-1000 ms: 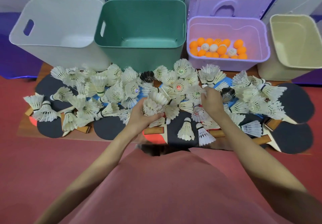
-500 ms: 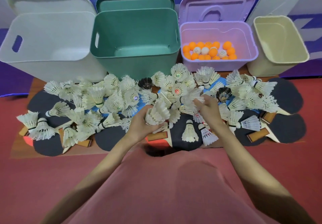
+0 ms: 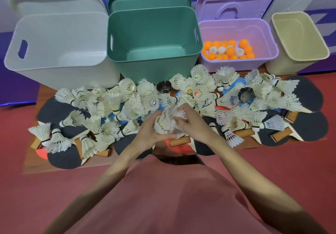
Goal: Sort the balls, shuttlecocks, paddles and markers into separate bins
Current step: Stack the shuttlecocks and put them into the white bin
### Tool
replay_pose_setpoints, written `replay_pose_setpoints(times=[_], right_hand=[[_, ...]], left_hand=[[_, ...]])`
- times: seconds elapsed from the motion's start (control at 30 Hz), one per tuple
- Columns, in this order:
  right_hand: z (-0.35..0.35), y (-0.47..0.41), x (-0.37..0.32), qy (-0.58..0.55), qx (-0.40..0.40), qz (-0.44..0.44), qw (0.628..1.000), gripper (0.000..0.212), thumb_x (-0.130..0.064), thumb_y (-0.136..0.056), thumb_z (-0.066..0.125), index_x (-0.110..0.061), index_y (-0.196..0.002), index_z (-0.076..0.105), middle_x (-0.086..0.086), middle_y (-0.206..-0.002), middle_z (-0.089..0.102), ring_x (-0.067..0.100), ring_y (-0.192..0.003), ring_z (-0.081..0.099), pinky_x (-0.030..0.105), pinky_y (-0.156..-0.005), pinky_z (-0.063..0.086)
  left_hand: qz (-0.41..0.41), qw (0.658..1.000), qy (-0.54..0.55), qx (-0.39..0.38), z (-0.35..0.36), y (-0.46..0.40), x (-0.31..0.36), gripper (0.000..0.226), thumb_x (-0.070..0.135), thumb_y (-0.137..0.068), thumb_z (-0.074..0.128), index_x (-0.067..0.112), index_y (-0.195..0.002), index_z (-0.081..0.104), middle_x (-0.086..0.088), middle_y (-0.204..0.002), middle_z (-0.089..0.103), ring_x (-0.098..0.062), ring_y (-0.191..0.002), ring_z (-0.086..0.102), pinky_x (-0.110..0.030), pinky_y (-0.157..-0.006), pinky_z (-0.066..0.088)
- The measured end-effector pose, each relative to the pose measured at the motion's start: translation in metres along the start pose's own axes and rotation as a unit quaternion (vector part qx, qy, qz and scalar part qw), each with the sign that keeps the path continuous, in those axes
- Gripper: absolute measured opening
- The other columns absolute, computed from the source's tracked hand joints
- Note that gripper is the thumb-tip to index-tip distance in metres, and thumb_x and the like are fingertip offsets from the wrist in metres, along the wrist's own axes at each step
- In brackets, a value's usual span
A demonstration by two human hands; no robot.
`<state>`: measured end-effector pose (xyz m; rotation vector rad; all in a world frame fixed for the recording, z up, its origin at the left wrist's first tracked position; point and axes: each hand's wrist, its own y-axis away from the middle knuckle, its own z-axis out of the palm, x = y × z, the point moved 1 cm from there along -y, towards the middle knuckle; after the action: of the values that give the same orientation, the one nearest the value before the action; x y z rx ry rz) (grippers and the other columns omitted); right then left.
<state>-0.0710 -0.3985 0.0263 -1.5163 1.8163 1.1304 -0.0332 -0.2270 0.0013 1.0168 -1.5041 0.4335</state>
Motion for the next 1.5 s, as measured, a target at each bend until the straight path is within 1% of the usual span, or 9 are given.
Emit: replay_pose_setpoints(times=[0.27, 0.37, 0.53, 0.7, 0.87, 1.03, 1.27, 1.43, 1.5], right_hand=[[0.0, -0.021, 0.003, -0.11, 0.052, 0.054, 0.991, 0.019, -0.024, -0.101, 0.037, -0.01, -0.112, 0.046, 0.004, -0.069, 0.059, 0.008, -0.058, 0.057, 0.02, -0.056, 0.043], [-0.012, -0.04, 0.029, 0.041, 0.126, 0.042, 0.99, 0.03, -0.009, -0.097, 0.043, -0.01, -0.127, 0.046, 0.018, -0.094, 0.061, 0.025, -0.085, 0.058, 0.028, -0.073, 0.041], [0.0, -0.058, 0.041, 0.296, 0.015, 0.026, 0.955, 0.068, 0.008, -0.081, 0.048, -0.022, -0.141, 0.039, 0.02, -0.14, 0.026, 0.035, -0.131, 0.023, 0.041, -0.105, 0.03], [-0.003, -0.06, 0.041, 0.38, 0.069, 0.004, 0.922, 0.023, -0.002, -0.085, 0.055, -0.005, -0.107, 0.063, 0.015, -0.125, 0.042, 0.031, -0.118, 0.039, 0.036, -0.097, 0.038], [-0.029, -0.041, 0.033, 0.264, 0.171, 0.002, 0.949, 0.012, -0.017, -0.085, 0.066, -0.007, -0.09, 0.069, 0.012, -0.12, 0.05, 0.028, -0.112, 0.046, 0.033, -0.094, 0.034], [-0.053, -0.015, -0.005, -0.053, 0.328, -0.053, 0.942, 0.012, -0.019, -0.08, 0.075, -0.011, -0.077, 0.067, 0.001, -0.101, 0.054, 0.014, -0.093, 0.055, 0.017, -0.076, 0.04], [-0.028, -0.003, -0.023, -0.176, 0.2, -0.045, 0.963, 0.01, -0.017, -0.081, 0.073, -0.027, -0.078, 0.071, -0.011, -0.096, 0.06, 0.011, -0.104, 0.055, 0.022, -0.076, 0.045], [-0.035, 0.004, -0.013, -0.206, 0.17, 0.006, 0.964, 0.008, -0.013, -0.082, 0.072, -0.019, -0.088, 0.072, 0.006, -0.114, 0.059, 0.012, -0.112, 0.054, 0.019, -0.08, 0.048], [-0.043, 0.01, -0.009, -0.209, 0.147, 0.016, 0.967, 0.01, -0.012, -0.081, 0.072, -0.014, -0.091, 0.073, 0.008, -0.121, 0.059, 0.01, -0.113, 0.056, 0.026, -0.085, 0.05]], left_hand=[[0.018, 0.997, 0.013, 0.071, -0.03, 0.003, 0.0, 0.04, 0.016, -0.071, 0.081, 0.008, -0.107, 0.062, -0.002, -0.099, 0.069, -0.007, -0.093, 0.064, -0.014, -0.08, 0.047], [0.025, 0.995, 0.006, 0.096, -0.042, 0.002, 0.002, 0.032, 0.017, -0.071, 0.08, 0.01, -0.098, 0.063, -0.001, -0.095, 0.068, -0.005, -0.089, 0.063, -0.012, -0.078, 0.045], [0.022, 0.995, 0.006, 0.098, -0.047, 0.003, 0.002, 0.031, 0.014, -0.075, 0.079, 0.002, -0.098, 0.063, -0.011, -0.096, 0.068, -0.015, -0.091, 0.064, -0.021, -0.078, 0.048], [0.03, 0.996, 0.011, 0.086, -0.048, 0.0, 0.005, 0.033, 0.014, -0.074, 0.08, 0.003, -0.101, 0.063, -0.01, -0.098, 0.069, -0.019, -0.094, 0.065, -0.025, -0.082, 0.05], [0.03, 0.996, 0.011, 0.089, -0.045, -0.003, 0.007, 0.034, 0.016, -0.072, 0.081, 0.005, -0.099, 0.064, -0.008, -0.096, 0.07, -0.017, -0.092, 0.065, -0.025, -0.08, 0.05], [0.02, 0.997, 0.003, 0.069, -0.037, -0.013, 0.007, 0.04, 0.018, -0.071, 0.082, 0.01, -0.105, 0.063, -0.007, -0.102, 0.069, -0.018, -0.097, 0.064, -0.025, -0.083, 0.05], [0.038, 0.999, -0.005, 0.022, -0.02, -0.024, 0.028, 0.046, 0.025, -0.066, 0.085, 0.018, -0.108, 0.065, 0.004, -0.102, 0.071, -0.01, -0.097, 0.065, -0.025, -0.086, 0.049], [-0.025, 0.998, 0.06, 0.008, -0.012, -0.025, 0.028, 0.06, 0.029, -0.062, 0.085, 0.021, -0.116, 0.061, 0.003, -0.101, 0.067, -0.006, -0.075, 0.061, -0.015, -0.06, 0.047], [-0.038, 0.994, 0.105, 0.001, -0.008, -0.026, 0.026, 0.058, 0.023, -0.066, 0.084, 0.017, -0.118, 0.06, -0.002, -0.106, 0.069, -0.014, -0.087, 0.067, -0.022, -0.069, 0.054]])
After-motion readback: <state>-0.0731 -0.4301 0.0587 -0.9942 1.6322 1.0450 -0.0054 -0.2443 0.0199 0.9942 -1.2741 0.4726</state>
